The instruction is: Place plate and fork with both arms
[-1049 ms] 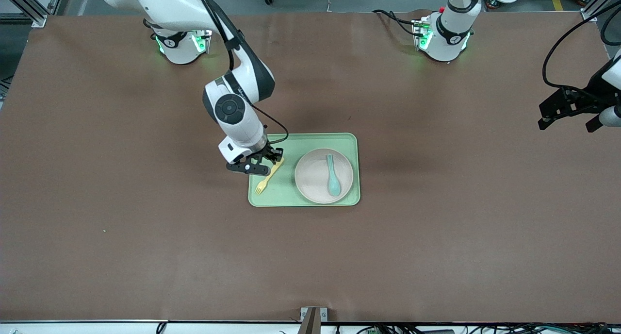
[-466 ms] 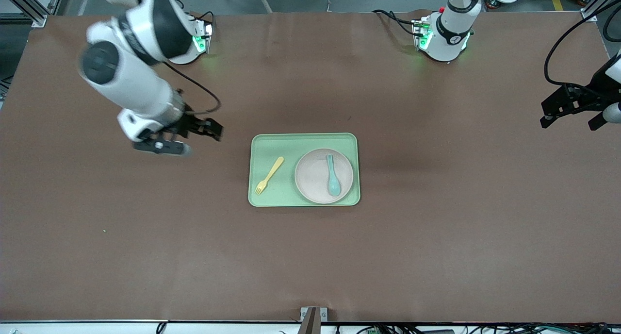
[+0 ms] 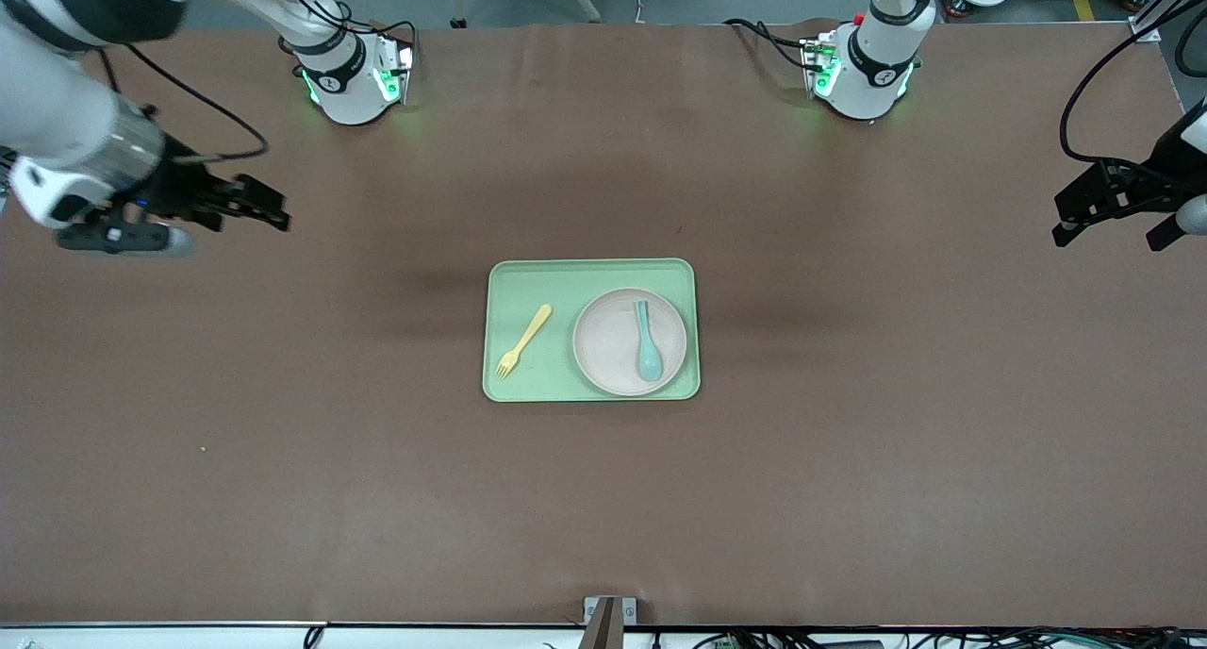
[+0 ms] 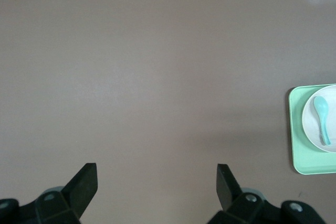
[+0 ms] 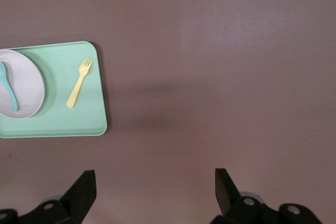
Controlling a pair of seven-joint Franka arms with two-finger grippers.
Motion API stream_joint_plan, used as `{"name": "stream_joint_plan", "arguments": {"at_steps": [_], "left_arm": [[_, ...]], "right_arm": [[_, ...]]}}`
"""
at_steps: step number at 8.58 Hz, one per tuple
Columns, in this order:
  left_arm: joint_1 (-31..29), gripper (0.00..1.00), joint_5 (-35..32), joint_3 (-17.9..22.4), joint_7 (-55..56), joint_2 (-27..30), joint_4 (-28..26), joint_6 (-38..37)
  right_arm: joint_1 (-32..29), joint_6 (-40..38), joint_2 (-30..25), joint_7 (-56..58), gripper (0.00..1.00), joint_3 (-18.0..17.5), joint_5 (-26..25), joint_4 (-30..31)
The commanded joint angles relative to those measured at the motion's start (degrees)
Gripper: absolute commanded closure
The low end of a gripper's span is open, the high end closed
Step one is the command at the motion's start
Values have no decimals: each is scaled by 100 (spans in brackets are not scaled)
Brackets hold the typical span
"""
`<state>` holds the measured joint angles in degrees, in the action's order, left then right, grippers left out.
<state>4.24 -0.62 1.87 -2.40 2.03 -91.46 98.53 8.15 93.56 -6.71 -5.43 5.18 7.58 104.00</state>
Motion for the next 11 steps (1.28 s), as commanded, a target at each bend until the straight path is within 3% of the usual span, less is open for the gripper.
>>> {"name": "stream_joint_plan", "arguments": {"at_steps": [1,3,4,7,11], "left_arm": [[-11,0,-53,-20,56,61,58,-141],[-20,0,-53,-11,56,61,67,-141],[-11,0,-53,-11,56,61,67,-141],[-20,0,-53,-11,47,61,67,-141],[-29,0,-53,6,38,61,93,-141]], "right_arm": [[-514,-189,-435,305,0,-114,-220,94],[-761,-207,-454,857,0,-114,-502,-11],[-814,-207,-393,859,0,-114,-512,-342],[-806,-268,326,868,0,-131,-468,-1371],[-771,-408,724,868,0,-132,-503,-1796]]}}
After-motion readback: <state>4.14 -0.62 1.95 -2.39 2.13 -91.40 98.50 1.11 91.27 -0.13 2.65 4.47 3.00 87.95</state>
